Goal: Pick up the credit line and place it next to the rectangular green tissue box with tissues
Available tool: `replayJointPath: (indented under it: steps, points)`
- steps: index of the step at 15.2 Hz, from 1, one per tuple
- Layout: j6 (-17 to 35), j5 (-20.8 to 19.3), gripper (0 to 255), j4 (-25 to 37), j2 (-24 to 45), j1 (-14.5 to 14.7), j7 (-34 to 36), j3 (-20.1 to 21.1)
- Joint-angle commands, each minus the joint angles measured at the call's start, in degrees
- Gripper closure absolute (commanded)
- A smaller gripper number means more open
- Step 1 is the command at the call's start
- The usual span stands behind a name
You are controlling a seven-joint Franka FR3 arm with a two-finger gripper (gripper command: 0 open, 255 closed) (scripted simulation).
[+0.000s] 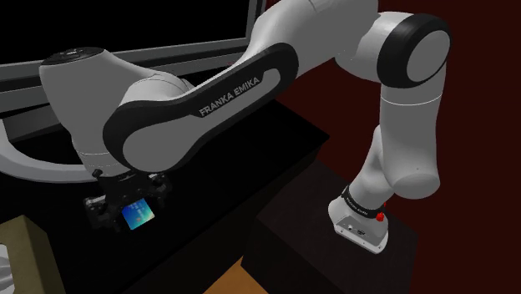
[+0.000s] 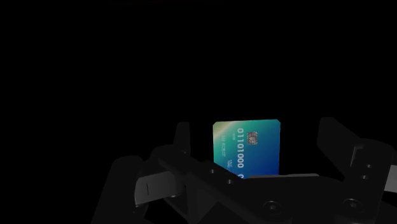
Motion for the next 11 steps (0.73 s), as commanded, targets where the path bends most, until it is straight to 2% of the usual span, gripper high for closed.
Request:
replayJointPath:
  steps: [1,3,11]
  points:
    - [-2.58,0.4,0,1.76,-0.87,-0.19,-0.19,0.21]
    - [-5.66,0.8,0,4.05,-1.73,-0.41,-0.45,0.39]
    - [-5.66,0.8,0,4.05,-1.73,-0.4,-0.45,0.39]
